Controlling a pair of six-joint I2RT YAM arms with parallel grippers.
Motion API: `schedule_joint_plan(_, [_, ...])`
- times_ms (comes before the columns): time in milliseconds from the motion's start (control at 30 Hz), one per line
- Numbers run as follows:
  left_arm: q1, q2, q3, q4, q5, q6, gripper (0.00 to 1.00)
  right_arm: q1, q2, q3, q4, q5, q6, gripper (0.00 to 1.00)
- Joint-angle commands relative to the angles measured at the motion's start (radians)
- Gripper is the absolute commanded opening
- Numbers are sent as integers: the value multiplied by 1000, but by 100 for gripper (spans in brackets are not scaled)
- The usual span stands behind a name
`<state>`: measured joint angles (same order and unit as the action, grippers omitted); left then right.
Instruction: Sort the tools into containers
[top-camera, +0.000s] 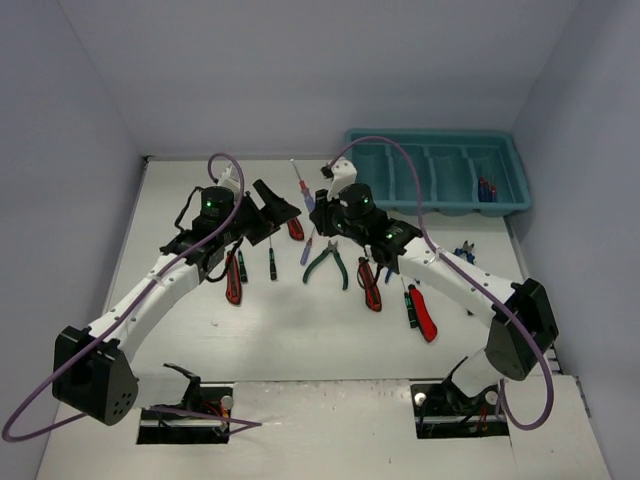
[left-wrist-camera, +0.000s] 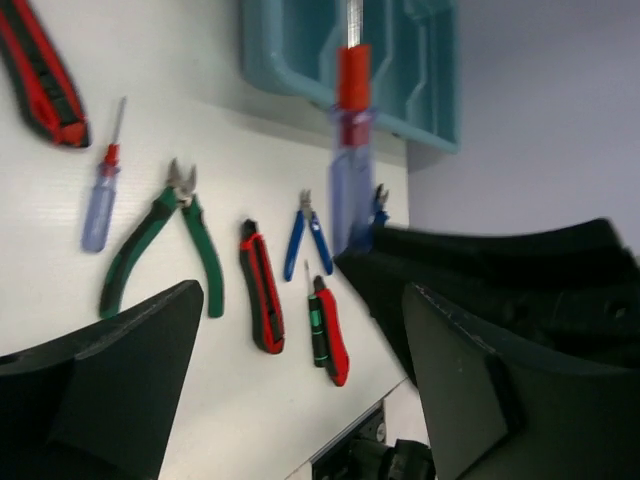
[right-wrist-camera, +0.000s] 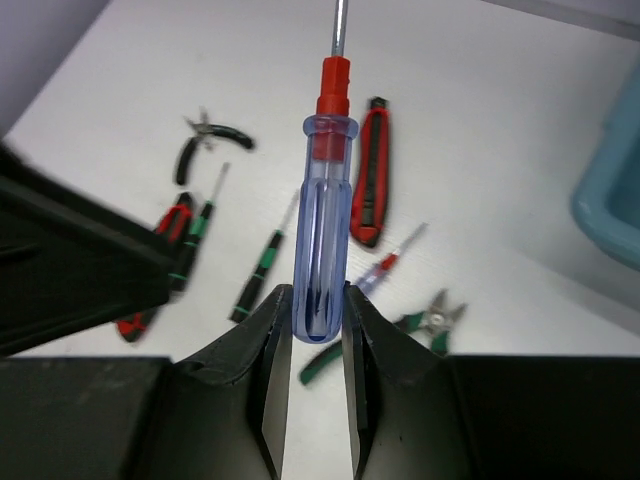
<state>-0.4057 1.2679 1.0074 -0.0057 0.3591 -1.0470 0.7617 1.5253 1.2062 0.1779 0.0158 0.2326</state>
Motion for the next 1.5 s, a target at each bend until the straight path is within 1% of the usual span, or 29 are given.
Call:
schedule_joint_plan(0, [6, -68, 104, -171, -107, 175, 80, -138, -86, -7, 21, 36, -57, 0])
schedule_joint_plan(133, [7, -99, 133, -280, -194, 302, 81, -305, -99, -6, -20, 49, -203, 0])
schedule_joint_plan(200, [5, -102, 132, -333, -229, 349, 81, -442, -87, -7, -27, 50, -284, 0])
schedule_joint_plan(233, [6, -98, 134, -362, -241, 376, 81, -499, -75, -3, -28, 51, -327, 0])
schedule_joint_plan(333, [5, -75, 140, -444, -262, 458, 81, -621, -11, 33, -28, 51, -443, 0])
schedule_joint_plan(500, [4, -53, 111, -492, -246, 535, 81, -867, 149, 157, -28, 9, -513, 0])
schedule_joint_plan(633, [2, -51, 87, -495, -238, 581, 81, -981, 269, 253, -28, -28, -525, 0])
schedule_joint_plan(767, [2, -14, 101, -505, -243, 623, 81, -1040, 389, 334, -31, -59, -532, 0])
schedule_joint_plan(967, [1, 75, 146, -501, -222, 636, 81, -1065, 550, 475, -38, -80, -537, 6])
schedule_joint_plan(1067, [-5, 117, 177, -499, -215, 636, 81, -1065, 593, 549, -41, -79, -538, 23])
schedule_joint_plan(1133, [-10, 148, 214, -501, -210, 639, 81, -1065, 602, 593, -44, -71, -536, 47])
schedule_joint_plan(1200, [-19, 185, 241, -502, -198, 640, 81, -1065, 587, 610, -43, -57, -529, 57])
schedule_joint_plan(1333, [-40, 263, 315, -504, -191, 635, 78, -1064, 495, 599, -43, -59, -502, 62])
schedule_joint_plan(1467, [-62, 352, 373, -510, -188, 604, 73, -1054, 353, 517, -41, -71, -397, 63])
